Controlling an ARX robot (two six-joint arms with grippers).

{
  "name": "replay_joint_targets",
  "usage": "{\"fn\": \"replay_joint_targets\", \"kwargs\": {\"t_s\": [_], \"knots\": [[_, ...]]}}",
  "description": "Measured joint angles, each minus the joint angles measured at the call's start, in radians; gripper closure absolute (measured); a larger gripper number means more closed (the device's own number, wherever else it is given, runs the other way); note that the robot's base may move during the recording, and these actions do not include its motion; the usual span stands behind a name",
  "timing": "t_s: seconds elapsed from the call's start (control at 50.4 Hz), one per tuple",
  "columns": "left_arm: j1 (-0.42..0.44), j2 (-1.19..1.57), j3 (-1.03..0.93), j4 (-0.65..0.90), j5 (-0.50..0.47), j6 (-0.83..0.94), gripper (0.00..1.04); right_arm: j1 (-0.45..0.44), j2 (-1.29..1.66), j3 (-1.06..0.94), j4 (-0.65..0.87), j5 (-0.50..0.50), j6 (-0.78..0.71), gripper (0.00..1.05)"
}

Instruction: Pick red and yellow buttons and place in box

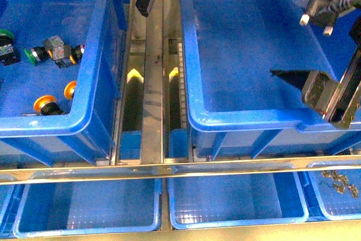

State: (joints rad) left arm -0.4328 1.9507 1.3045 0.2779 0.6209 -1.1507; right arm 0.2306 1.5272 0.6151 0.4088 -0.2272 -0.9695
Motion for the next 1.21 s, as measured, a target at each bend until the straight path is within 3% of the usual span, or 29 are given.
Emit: {"fn": "replay_joint_targets", "kwargs": {"t_s": [0.654, 0.714, 0.773, 1.21], "knots": [[0.040, 0.003, 0.038, -0.012, 0.008, -0.002, 0.71, -0.060, 0.035, 0.063, 0.050, 0.053, -0.015, 0.06], [0.042, 0.005, 0.039, -0.012, 0.007, -0.001, 0.71, -0.044, 0.035, 0.059, 0.085, 0.148, 0.047, 0.06], [0.040, 0.010, 0.040, -0.015, 0.008, 0.002, 0.71, -0.031, 0.034, 0.063, 0.101, 0.181, 0.103, 0.06], [0.037, 0.015, 0.042, -0.024, 0.003, 0.007, 0.71, 0.077, 0.056, 0.215, 0.034, 0.146, 0.129, 0.06]]}}
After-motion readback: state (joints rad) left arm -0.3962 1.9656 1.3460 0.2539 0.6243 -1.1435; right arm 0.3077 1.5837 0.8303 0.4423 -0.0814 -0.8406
